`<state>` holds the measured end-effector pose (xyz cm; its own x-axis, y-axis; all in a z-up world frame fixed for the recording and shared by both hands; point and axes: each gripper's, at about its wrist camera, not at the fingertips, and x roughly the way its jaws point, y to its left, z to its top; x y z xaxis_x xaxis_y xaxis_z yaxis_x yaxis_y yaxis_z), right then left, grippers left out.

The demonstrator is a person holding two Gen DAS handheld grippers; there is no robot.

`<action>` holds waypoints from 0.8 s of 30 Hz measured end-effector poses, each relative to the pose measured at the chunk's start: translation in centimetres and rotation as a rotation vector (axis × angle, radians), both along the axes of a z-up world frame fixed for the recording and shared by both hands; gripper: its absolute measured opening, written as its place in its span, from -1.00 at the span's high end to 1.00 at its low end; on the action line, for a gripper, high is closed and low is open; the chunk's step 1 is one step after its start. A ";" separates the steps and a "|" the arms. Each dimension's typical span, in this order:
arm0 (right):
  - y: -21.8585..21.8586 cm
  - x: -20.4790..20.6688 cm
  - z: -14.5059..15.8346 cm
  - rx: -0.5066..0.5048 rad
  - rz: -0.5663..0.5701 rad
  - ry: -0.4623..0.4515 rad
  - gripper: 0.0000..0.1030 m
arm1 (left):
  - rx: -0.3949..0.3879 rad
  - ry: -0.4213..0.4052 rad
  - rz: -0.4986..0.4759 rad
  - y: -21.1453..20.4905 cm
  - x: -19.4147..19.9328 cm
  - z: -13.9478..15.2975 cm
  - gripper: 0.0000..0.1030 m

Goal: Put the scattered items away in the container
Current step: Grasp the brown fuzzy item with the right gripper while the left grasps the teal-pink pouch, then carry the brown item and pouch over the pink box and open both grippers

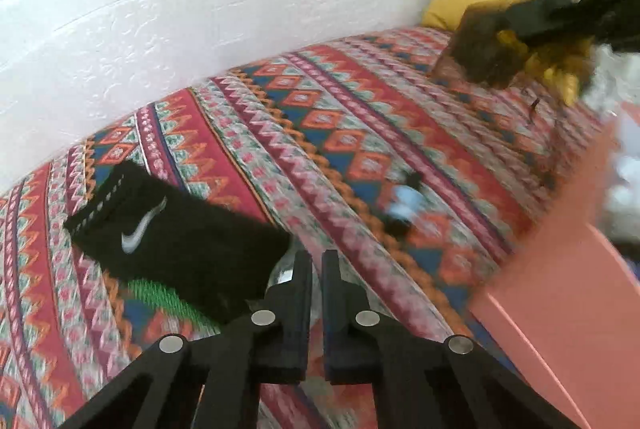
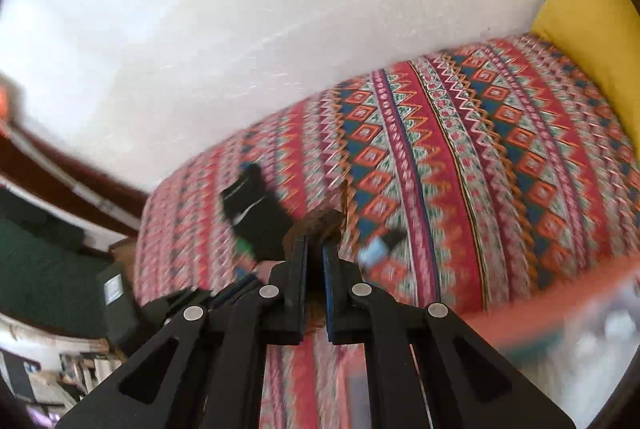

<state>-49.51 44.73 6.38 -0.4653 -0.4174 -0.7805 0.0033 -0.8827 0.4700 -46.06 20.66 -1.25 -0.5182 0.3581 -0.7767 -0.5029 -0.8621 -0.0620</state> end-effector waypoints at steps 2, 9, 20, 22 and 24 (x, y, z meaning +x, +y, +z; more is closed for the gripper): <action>-0.6 3.9 2.8 0.009 0.029 0.039 0.88 | 0.007 0.018 -0.016 -0.6 2.6 1.4 1.00; -1.8 14.8 8.8 0.090 0.108 0.151 0.87 | 0.026 0.078 -0.032 -2.7 9.0 6.3 0.97; 2.0 18.1 4.5 0.064 0.094 0.130 0.86 | -0.068 -0.123 0.245 -7.3 0.6 -4.8 -0.35; 3.5 17.3 2.9 0.048 0.078 0.111 0.86 | -0.118 -0.152 0.266 -7.1 -0.6 -7.5 -0.35; 4.5 16.6 1.2 0.037 0.068 0.093 0.86 | -0.160 -0.173 0.275 -6.4 -1.3 -9.7 -0.41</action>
